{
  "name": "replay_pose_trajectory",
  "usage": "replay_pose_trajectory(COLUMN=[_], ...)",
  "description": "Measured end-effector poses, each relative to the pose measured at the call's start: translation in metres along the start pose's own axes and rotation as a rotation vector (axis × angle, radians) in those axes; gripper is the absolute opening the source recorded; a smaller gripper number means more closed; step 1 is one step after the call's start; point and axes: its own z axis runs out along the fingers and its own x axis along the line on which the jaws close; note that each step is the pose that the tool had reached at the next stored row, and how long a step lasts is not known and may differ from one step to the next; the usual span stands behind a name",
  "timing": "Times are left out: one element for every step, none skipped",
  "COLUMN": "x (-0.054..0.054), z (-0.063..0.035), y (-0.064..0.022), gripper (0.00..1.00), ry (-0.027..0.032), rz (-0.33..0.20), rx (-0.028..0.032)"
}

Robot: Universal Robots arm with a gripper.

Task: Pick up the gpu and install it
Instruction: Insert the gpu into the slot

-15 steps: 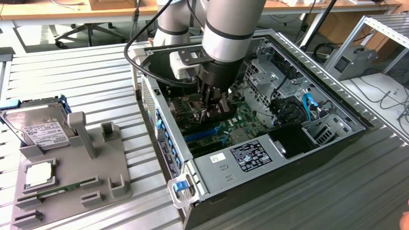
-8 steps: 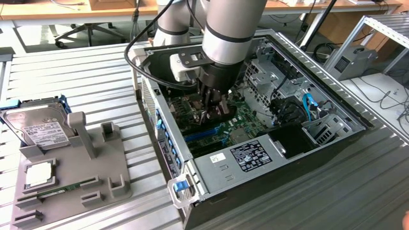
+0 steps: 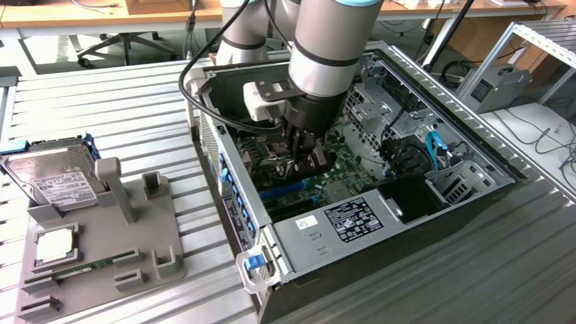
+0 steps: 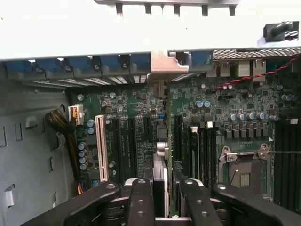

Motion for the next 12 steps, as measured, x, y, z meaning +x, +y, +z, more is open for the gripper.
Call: replay_pose_trajectory(x=[0.0002,0.0003,0.0002,0.0002,0.0001,0.0001,0.0001,0.0001,0.0001,0.0001,0.0001,0.0000], z=[0.0007,0.0022,0.0032,0.0040,0.0057,0.0064,0.0068,0.0068,0.0068,0.0063,0.0061,0.0061], y=[-0.0009,-0.0031,-0.0044,-0.0055,-0.0082,-0.0097,-0.0102,-0.0102,-0.0102,-0.0103,-0.0103,-0.0103], gripper=[0.27,0.27,0.27,0.27,0.27,0.27,0.27,0.27,0.27,0.27,0.27,0.27], ry=[0.0001,0.0001,0.0001,0.0001,0.0001,0.0002,0.0002,0.0002,0.0003,0.0002,-0.0002,-0.0003], rz=[0.000,0.000,0.001,0.001,0.001,0.002,0.002,0.002,0.002,0.002,0.002,0.002], rx=[0.0003,0.0007,0.0008,0.0008,0.0009,0.0008,0.0008,0.0008,0.0008,0.0013,0.0020,0.0023])
